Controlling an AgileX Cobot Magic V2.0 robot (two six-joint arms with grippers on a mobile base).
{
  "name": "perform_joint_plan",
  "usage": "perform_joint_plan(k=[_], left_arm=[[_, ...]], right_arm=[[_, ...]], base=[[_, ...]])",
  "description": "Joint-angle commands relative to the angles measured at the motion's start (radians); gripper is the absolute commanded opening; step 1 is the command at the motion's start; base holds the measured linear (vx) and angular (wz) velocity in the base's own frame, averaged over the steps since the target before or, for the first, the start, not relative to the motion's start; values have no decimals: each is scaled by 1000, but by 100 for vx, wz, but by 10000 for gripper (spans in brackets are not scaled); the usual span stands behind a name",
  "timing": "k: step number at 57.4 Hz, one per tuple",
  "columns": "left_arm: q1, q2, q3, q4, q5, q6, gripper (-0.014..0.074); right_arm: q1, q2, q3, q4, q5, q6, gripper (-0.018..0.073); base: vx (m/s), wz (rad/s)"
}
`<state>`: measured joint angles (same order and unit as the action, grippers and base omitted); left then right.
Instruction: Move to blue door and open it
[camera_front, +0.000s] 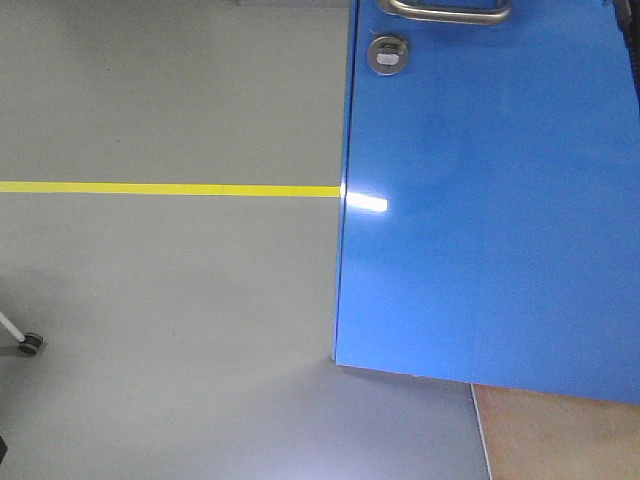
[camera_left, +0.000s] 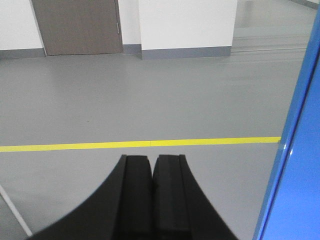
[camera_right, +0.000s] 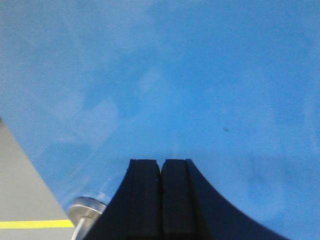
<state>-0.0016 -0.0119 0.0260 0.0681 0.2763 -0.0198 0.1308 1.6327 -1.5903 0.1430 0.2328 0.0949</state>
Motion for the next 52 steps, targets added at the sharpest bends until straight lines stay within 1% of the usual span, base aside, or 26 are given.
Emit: perform_joint_plan(k=[1, 15, 25, 52], left_arm=[[-7, -12, -26, -2, -85, -7, 73], [-7, -12, -26, -2, -85, -7, 73], [-7, -12, -26, -2, -85, -7, 73], [-7, -12, -26, -2, -85, -7, 73]], right_arm=[[-4, -30, -32, -8, -82, -4, 12], [-3, -40, -32, -8, -70, -4, 12], [-3, -103, -32, -8, -36, -4, 12], [-4, -276, -32, -16, -40, -6, 12]], base=[[-8, -15], [-6, -12], [-3, -6], [0, 0]])
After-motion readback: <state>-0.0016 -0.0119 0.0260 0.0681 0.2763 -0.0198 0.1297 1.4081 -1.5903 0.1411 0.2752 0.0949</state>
